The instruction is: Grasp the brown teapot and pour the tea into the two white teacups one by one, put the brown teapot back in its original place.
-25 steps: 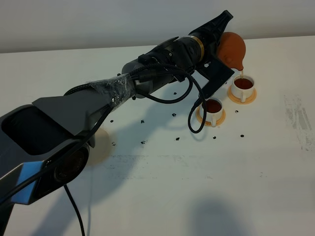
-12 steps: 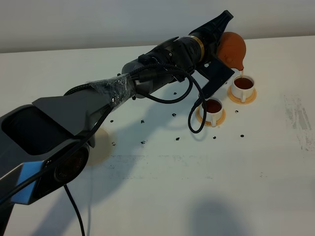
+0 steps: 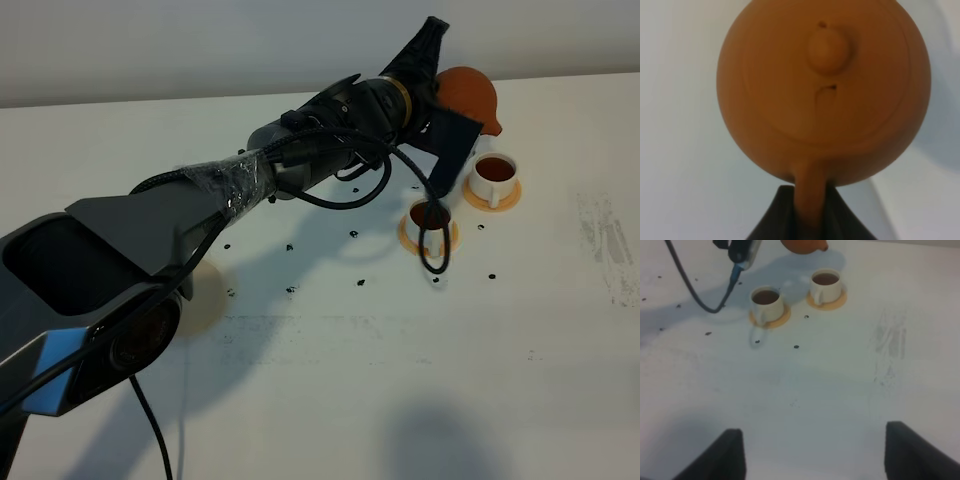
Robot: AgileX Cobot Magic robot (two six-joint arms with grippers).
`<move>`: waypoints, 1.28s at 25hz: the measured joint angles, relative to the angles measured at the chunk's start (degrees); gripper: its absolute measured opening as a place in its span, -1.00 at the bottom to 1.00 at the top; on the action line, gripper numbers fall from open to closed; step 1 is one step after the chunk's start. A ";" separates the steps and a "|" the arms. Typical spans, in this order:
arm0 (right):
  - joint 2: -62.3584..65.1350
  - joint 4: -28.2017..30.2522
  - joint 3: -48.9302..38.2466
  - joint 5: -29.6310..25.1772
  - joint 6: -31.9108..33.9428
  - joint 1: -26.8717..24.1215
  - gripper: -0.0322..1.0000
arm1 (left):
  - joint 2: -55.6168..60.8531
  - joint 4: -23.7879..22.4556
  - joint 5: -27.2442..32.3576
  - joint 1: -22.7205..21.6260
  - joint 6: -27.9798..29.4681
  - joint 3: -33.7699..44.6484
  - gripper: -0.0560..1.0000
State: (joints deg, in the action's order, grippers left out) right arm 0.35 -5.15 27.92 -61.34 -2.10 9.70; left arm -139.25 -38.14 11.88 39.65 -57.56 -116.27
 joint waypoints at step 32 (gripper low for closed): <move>0.00 0.00 0.00 0.00 0.00 0.00 0.21 | 4.07 29.87 32.73 -3.39 38.53 -8.13 -0.70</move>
State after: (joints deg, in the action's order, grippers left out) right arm 0.35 -5.15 27.92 -61.34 -2.10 9.70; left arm -135.18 -8.26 44.61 36.26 -19.03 -124.40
